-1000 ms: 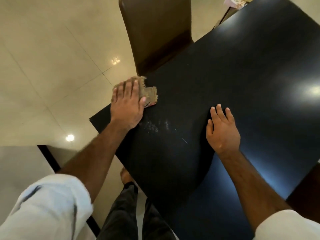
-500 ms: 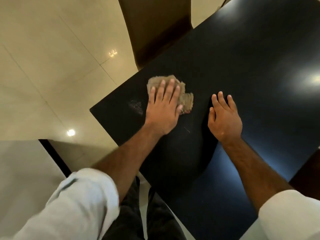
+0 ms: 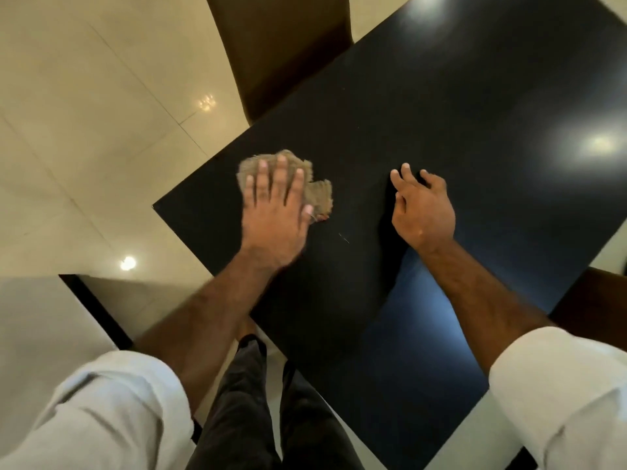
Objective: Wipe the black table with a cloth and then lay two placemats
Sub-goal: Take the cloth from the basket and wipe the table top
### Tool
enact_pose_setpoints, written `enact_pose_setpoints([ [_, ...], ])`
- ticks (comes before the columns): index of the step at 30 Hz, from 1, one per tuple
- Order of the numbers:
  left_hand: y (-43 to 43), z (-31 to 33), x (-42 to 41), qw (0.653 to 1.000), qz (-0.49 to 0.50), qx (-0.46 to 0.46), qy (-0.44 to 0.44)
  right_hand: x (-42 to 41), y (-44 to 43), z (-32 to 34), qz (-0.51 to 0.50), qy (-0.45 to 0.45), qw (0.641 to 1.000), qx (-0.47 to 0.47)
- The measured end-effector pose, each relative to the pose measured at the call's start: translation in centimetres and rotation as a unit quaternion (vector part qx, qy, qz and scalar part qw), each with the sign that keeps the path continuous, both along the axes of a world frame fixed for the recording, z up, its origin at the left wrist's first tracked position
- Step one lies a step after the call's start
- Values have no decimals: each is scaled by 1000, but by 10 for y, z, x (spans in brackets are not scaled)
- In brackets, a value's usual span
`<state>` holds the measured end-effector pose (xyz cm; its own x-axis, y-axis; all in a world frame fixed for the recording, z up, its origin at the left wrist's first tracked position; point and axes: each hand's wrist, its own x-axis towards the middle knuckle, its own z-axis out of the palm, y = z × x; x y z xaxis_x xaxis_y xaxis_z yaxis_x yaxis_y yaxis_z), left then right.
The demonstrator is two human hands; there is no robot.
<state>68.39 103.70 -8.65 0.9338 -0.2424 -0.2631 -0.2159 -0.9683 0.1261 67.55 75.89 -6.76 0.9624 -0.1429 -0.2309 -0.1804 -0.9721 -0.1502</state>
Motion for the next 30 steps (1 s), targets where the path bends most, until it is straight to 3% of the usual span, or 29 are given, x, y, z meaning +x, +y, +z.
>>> enact_pose_setpoints([
  [4, -70, 5, -93, 977, -200, -33, 62, 9, -18, 13, 28, 39, 999, 16],
  [7, -53, 6, -119, 963, -258, -23, 67, 16, -24, 24, 49, 69, 995, 47],
  [12, -11, 11, -42, 987, -157, 6, 42, -13, -28, 23, 49, 51, 996, 63],
  [16, -26, 5, 38, 997, -74, -5, 21, -40, -27, 8, 33, 50, 993, 98],
  [21, -101, 10, 53, 988, -150, -28, 27, -41, -15, 5, -74, -9, 979, 188],
  [24, -99, 20, 58, 972, -188, -107, 91, -35, 6, 10, -61, -51, 987, 139],
  [27, -53, 30, 84, 963, -64, -238, 105, -17, 40, 10, -10, -53, 995, 80],
  [30, 6, 21, 109, 979, 9, -184, 84, 17, 75, -5, 23, -26, 998, 55],
])
